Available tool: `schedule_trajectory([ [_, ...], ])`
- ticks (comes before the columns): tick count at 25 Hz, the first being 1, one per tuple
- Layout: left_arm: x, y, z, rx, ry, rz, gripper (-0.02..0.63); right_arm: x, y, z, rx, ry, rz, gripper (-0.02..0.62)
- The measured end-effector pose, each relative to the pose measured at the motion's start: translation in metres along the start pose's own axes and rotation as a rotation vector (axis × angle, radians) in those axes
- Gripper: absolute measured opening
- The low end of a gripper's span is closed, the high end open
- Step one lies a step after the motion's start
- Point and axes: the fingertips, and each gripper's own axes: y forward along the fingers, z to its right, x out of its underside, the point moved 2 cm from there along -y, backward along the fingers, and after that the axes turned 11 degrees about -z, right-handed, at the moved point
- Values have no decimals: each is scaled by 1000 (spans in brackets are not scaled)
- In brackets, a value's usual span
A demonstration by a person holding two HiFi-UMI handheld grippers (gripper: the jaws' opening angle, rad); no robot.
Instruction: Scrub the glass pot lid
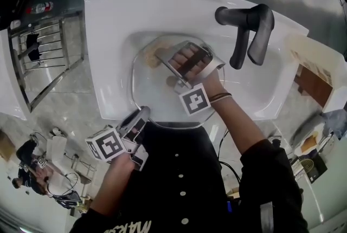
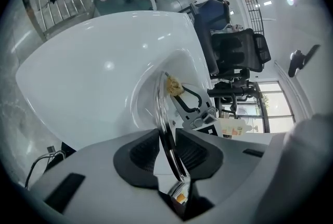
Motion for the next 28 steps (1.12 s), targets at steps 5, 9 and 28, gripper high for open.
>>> schedule_trajectory([
  [5, -1, -1, -1, 8, -10, 8, 114, 1, 3, -5, -52, -6, 3, 141],
  [9, -1, 0, 2, 3, 1, 12, 114, 13, 2, -10, -117, 18, -46, 138],
  [28, -1, -6, 2, -25, -18, 53, 109, 78, -39, -51, -252, -14, -208, 137],
])
